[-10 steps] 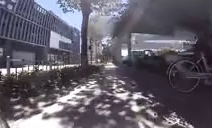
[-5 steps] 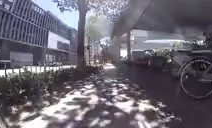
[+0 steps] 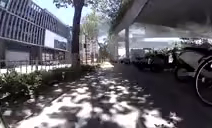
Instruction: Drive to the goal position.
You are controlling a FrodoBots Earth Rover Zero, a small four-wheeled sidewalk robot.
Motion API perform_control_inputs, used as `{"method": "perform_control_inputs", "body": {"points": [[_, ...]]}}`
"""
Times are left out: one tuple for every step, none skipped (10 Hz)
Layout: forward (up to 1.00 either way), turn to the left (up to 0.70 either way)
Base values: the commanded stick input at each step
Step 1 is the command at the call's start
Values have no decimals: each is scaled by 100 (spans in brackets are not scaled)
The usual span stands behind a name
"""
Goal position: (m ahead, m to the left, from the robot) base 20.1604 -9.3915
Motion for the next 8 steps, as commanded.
{"method": "perform_control_inputs", "body": {"points": [[70, 0], [70, 0], [70, 0], [70, 0], [70, 0], [70, 0], [70, 0], [70, 0]]}}
